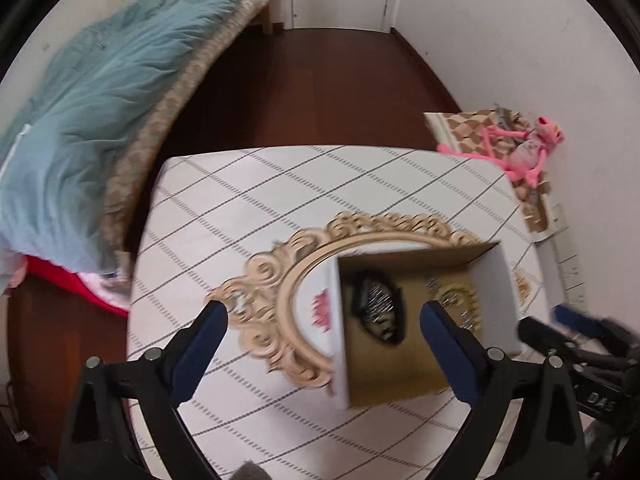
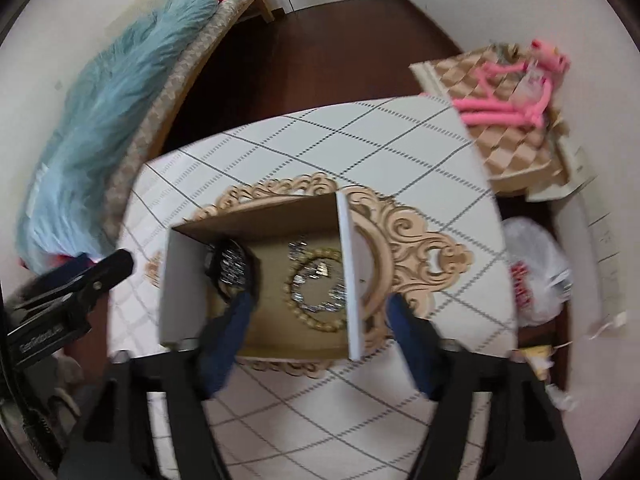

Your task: Organize jewelry

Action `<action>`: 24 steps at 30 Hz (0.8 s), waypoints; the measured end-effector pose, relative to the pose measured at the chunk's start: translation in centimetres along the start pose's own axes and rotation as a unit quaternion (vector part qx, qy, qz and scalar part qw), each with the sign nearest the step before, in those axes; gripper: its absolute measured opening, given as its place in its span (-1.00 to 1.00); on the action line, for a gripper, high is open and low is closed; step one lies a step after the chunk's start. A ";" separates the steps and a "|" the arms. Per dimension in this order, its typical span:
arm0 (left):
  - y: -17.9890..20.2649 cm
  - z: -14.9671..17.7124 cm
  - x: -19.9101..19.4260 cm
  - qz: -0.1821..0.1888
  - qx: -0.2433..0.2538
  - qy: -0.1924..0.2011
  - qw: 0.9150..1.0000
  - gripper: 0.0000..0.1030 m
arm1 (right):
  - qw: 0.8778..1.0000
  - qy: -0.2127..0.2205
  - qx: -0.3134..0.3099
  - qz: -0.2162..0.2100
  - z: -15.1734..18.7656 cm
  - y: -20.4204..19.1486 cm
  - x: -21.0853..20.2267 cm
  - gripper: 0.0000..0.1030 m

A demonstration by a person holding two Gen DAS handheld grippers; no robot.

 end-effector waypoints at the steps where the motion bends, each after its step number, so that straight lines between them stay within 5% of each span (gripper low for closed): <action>1: -0.1 0.5 0.0 -0.007 0.001 0.002 1.000 0.92 | 1.000 0.003 -0.008 0.019 0.4 -0.4 -0.1 0.76; 10: -0.6 4.7 -1.1 -0.039 -0.013 0.002 0.999 0.93 | 0.995 0.026 -0.012 0.095 3.6 -0.4 -1.6 0.93; 24: 0.4 8.3 -12.2 -0.025 -0.013 0.077 0.997 0.93 | 0.989 0.109 -0.002 0.103 8.9 -2.1 -12.8 0.93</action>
Point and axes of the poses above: each gripper's, at about its wrist camera, not at the fingertips, and x roughly the way its jaws point, y to its right, z to its underside, the point moved 2 cm from there along x, roughly the way its jaws point, and after that the axes turned 7 degrees about -y, right-handed, at the moved point
